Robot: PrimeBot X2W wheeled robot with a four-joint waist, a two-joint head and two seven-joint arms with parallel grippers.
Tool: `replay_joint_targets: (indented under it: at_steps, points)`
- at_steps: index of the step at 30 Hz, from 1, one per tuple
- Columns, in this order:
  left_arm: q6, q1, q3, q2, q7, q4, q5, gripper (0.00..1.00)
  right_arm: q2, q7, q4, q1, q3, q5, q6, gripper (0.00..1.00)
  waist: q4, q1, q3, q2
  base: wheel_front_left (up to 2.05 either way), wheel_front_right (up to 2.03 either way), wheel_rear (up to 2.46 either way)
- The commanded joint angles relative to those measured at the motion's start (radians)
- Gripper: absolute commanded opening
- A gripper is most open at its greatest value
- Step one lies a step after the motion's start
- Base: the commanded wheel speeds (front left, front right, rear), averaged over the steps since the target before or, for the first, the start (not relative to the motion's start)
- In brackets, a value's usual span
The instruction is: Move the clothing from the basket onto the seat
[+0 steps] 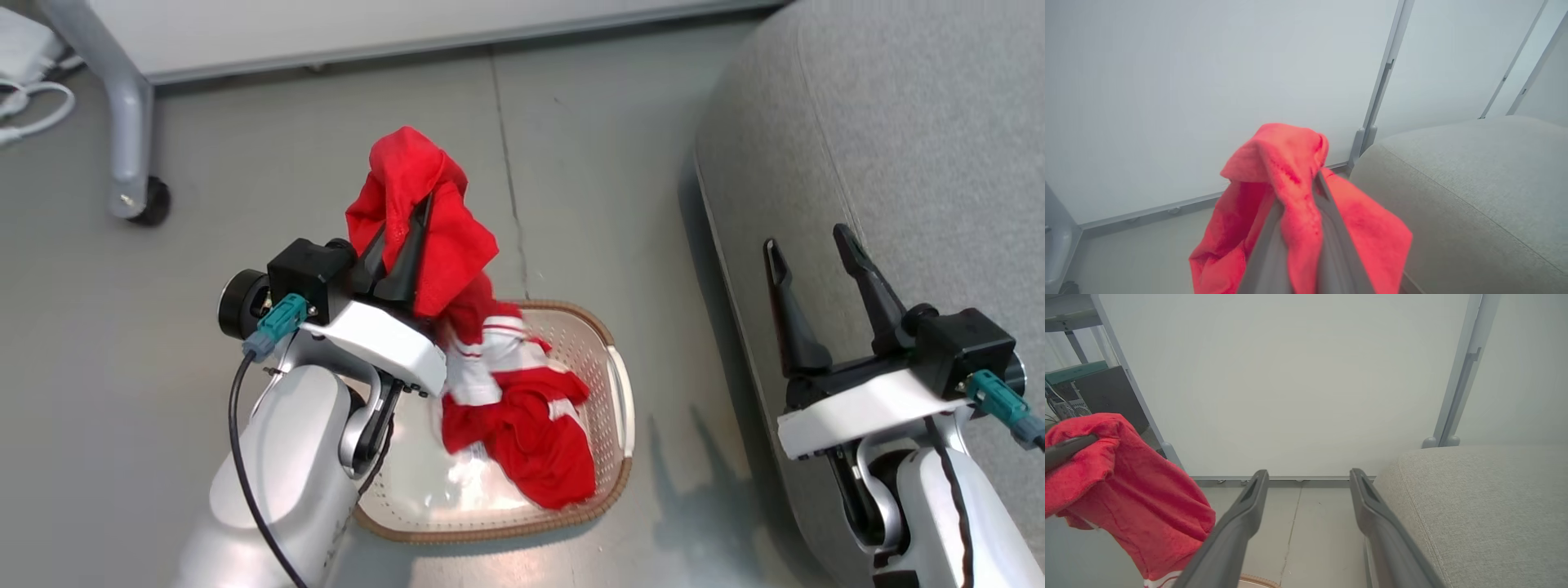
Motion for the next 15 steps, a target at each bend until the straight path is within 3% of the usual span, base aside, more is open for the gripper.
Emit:
replay_joint_targets:
  at_steps: [1,15]
  points:
    - [0.005,0.018,0.004,0.01,-0.004,-0.038,-0.004,0.0,-0.007,0.008,-0.004,0.019,-0.001,0.005,0.001,1.0,0.032,0.0,-0.053,0.0,0.0,0.0,0.0]
    - [0.032,0.193,-0.024,0.044,0.06,-0.397,-0.025,0.0,-0.005,0.058,-0.026,0.145,-0.003,0.006,0.001,1.0,0.046,0.0,-0.224,0.0,0.0,0.0,0.0]
